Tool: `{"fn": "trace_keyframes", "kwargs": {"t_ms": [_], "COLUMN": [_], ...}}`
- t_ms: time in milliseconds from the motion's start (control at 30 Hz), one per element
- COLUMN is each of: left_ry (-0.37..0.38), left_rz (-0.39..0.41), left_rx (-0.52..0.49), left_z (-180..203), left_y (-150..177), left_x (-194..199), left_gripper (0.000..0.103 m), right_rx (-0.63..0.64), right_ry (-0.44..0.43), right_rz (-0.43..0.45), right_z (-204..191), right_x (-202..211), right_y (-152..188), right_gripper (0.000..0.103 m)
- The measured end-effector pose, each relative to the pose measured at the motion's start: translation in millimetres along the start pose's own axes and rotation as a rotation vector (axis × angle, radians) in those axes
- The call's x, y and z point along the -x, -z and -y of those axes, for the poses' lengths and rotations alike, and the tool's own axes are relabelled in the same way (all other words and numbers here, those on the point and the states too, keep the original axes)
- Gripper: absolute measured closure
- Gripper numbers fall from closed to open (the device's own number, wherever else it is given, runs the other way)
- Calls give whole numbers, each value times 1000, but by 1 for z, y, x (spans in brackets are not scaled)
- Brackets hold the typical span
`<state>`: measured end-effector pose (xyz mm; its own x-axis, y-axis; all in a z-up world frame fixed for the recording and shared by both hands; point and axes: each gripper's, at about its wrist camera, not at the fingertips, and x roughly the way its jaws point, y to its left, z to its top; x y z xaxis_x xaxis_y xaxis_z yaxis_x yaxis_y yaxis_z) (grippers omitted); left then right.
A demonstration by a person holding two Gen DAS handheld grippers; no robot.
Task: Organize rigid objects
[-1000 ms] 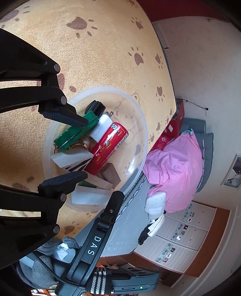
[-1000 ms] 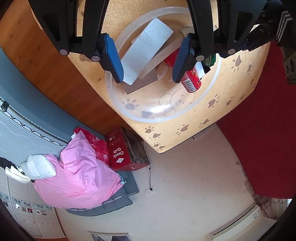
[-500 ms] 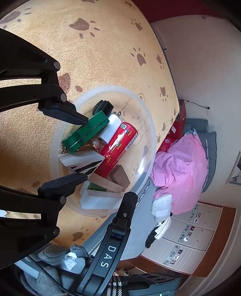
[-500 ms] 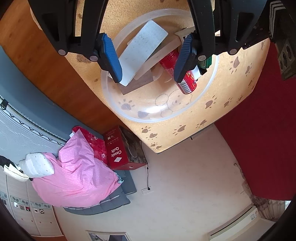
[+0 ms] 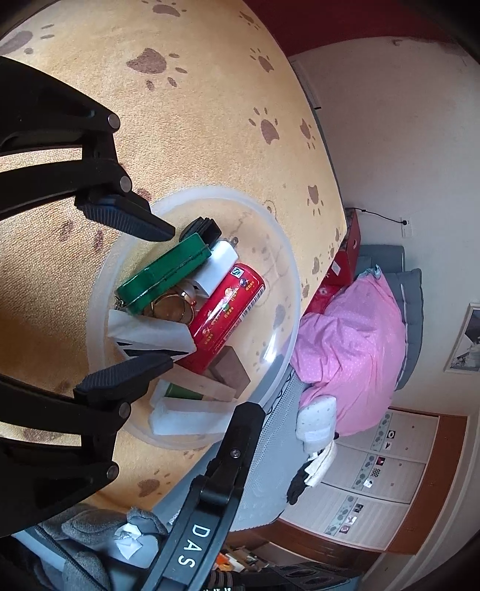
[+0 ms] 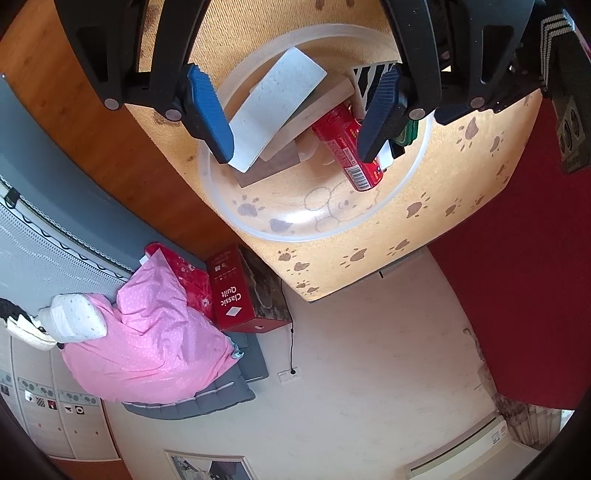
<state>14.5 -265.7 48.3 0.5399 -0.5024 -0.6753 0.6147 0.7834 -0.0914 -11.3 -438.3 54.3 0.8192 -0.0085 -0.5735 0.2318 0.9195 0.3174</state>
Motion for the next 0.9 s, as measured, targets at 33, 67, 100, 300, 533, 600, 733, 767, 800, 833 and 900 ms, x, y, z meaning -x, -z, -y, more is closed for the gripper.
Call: {"fn": "trace_keyframes", "kwargs": {"t_ms": [33,67,100,300,533,600,733,767,800,833,900], "left_ry": [-8,-13,-14,-60,-167,-186,-200,-205,-214,-223,-241], "left_rz": [4,11,16,34,57,64,75,78,78,79,83], "left_rx": [9,19,29,52,28,18,10,9,4,-2,-8], "left_z": [-1,-3,-5,-16,-21,-21,-22,-22,-22,-22,-22], "left_y": [0,0,1,2,8,9,12,12,12,13,14], "left_x": [3,6,8,17,24,26,31,32,32,33,34], "left_gripper": [26,23,23,18,12,11,8,7,7,7,7], "right_rx": [2,4,5,26,85,105,139,143,148,152,158], "right_ry": [5,9,12,28,71,85,112,118,121,125,136], "right_rz": [1,1,0,-2,-6,-3,2,1,0,-2,-4], "right_z": [0,-1,-1,-5,-15,-19,-26,-27,-28,-29,-30], "right_x": [0,1,1,6,10,11,14,14,14,14,15], "right_y": [0,1,1,7,16,19,23,24,25,25,26], "right_gripper": [25,24,22,3,1,1,1,1,1,1,0]}}
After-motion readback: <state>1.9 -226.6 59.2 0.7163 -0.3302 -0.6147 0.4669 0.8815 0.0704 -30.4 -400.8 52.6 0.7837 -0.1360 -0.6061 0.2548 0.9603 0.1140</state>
